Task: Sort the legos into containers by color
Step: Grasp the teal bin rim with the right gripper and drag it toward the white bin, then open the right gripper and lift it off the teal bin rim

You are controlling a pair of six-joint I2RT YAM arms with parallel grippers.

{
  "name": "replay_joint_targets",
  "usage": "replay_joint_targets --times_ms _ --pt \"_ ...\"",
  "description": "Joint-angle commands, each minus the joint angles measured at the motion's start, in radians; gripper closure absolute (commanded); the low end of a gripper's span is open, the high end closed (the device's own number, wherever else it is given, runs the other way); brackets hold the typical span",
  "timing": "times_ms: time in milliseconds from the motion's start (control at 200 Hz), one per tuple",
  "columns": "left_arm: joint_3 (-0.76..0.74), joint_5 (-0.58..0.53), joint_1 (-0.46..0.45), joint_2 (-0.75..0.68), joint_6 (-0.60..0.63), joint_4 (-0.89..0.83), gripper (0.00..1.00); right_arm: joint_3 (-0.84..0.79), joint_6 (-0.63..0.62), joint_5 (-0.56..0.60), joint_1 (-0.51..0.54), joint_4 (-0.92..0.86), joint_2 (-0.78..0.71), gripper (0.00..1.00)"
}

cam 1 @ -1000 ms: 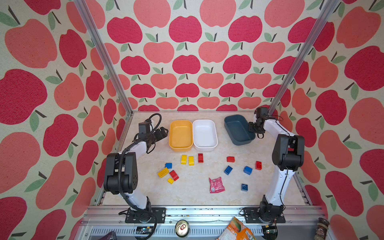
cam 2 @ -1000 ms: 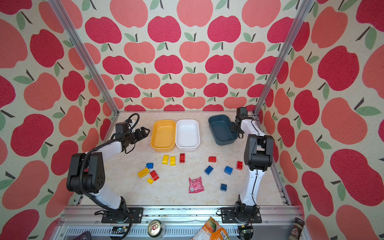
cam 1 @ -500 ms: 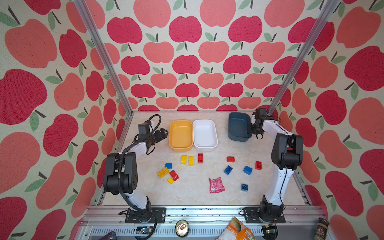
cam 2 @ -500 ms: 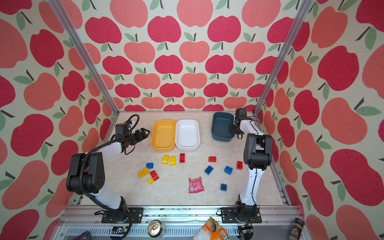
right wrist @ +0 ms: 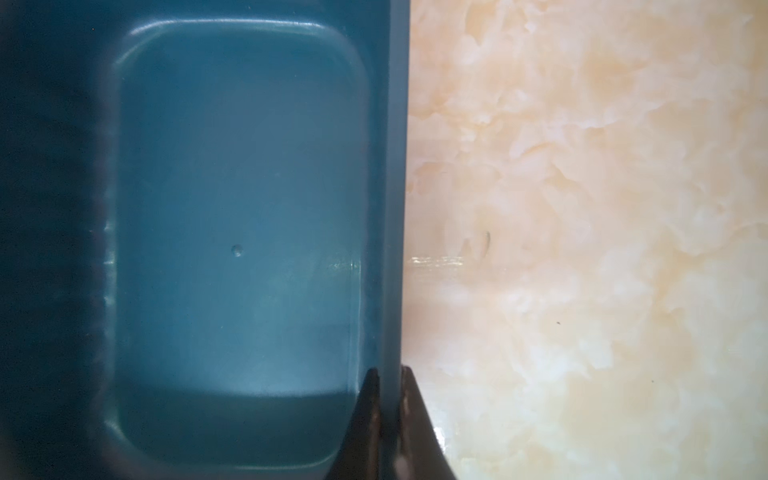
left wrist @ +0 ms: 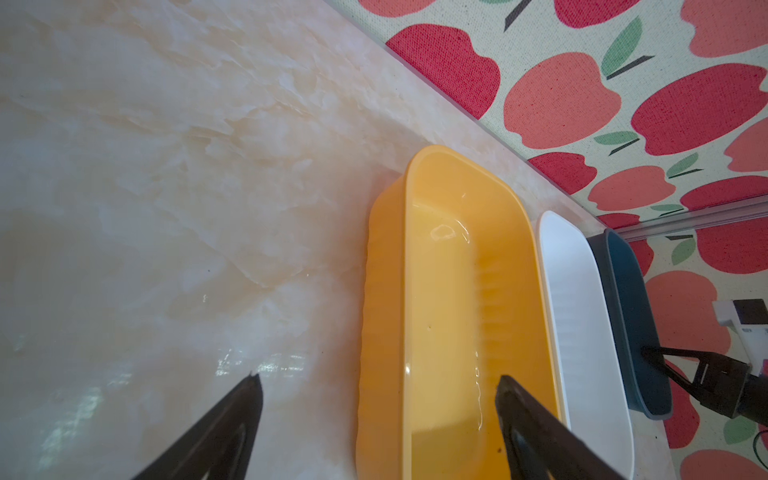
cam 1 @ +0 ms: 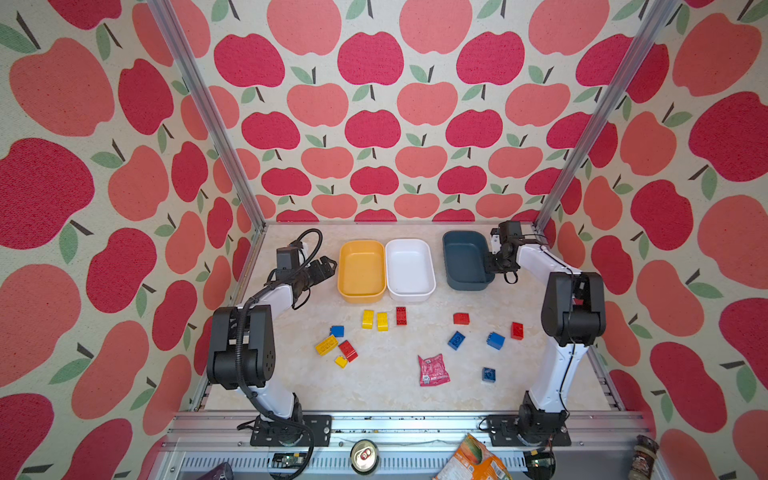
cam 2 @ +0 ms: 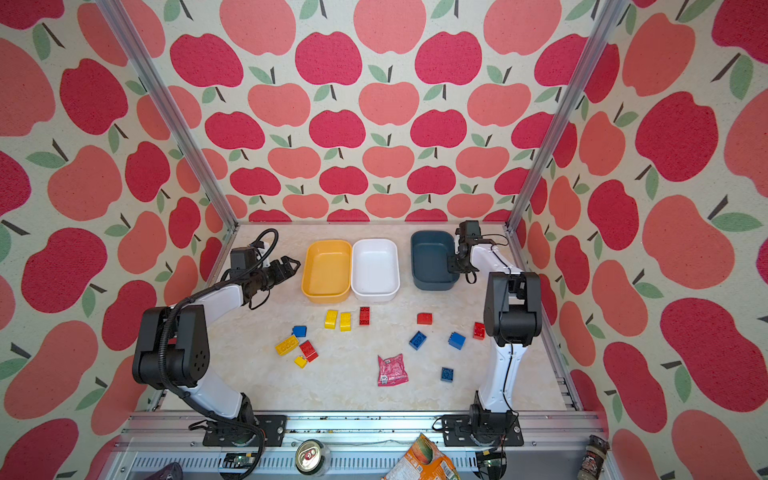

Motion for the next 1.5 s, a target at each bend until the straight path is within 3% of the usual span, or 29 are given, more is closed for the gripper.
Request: replay_joint_targets --times_ms 0,1216,1496 --pt "-0.011 0.021 0.007 -0.019 0.007 0.022 0.1 -0.027 -0.063 -0.013 0.017 -0.043 -0.036 1.0" --pt "-0.006 0.043 0.007 0.0 0.005 0.03 0.09 -0.116 0.04 -0.064 0.084 -0.07 -0.111 1.0" --pt "0.029 0.106 -0.004 0.037 0.006 0.034 0.09 -0.112 0.061 -0.06 0.083 -0.075 -0.145 0.73"
